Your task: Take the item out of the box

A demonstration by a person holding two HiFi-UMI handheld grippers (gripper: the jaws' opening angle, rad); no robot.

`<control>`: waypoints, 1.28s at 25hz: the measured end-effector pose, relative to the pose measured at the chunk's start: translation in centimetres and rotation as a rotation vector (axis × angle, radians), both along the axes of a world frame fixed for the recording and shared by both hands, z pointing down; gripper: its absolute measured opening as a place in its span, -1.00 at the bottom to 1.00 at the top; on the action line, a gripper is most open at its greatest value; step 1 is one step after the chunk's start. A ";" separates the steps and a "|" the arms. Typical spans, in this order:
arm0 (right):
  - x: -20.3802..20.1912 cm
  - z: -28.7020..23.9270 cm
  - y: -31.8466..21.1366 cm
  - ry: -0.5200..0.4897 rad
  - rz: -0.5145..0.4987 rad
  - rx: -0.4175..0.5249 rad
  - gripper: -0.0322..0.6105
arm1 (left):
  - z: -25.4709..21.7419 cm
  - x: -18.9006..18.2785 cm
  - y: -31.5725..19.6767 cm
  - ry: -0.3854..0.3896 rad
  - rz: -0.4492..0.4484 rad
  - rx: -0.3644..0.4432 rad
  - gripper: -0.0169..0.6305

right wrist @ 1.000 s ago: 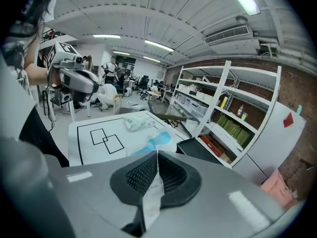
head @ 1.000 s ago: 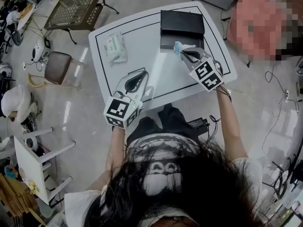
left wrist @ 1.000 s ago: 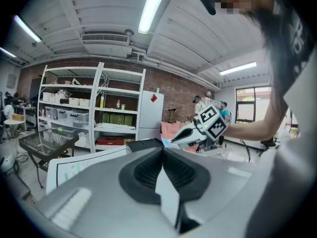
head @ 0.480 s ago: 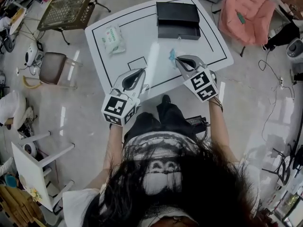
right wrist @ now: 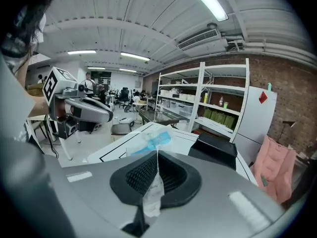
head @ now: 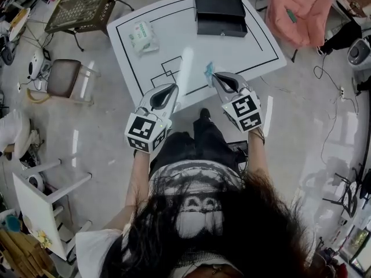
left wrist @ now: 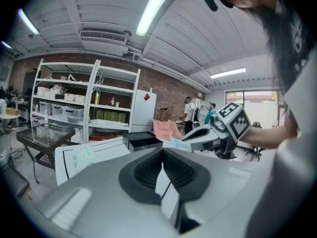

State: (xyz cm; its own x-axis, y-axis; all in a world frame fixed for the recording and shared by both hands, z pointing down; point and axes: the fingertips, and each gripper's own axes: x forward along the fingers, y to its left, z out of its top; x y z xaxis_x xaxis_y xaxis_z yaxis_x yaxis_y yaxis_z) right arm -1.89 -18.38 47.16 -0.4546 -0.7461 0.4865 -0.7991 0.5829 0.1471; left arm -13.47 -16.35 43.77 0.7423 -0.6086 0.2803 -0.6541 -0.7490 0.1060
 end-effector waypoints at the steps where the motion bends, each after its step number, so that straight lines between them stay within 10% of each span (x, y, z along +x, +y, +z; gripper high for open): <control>1: -0.3 0.1 0.5 -0.006 0.007 -0.002 -0.87 | 0.2 -0.2 0.4 0.002 0.002 -0.004 -0.95; 12: -0.4 0.1 4.2 0.044 0.029 0.007 -0.87 | 1.1 -0.3 3.1 0.011 0.001 -0.029 -0.95; 32: 10.4 -1.7 10.4 -0.043 0.031 0.033 -0.87 | -0.7 11.3 8.4 -0.019 -0.001 -0.022 -0.95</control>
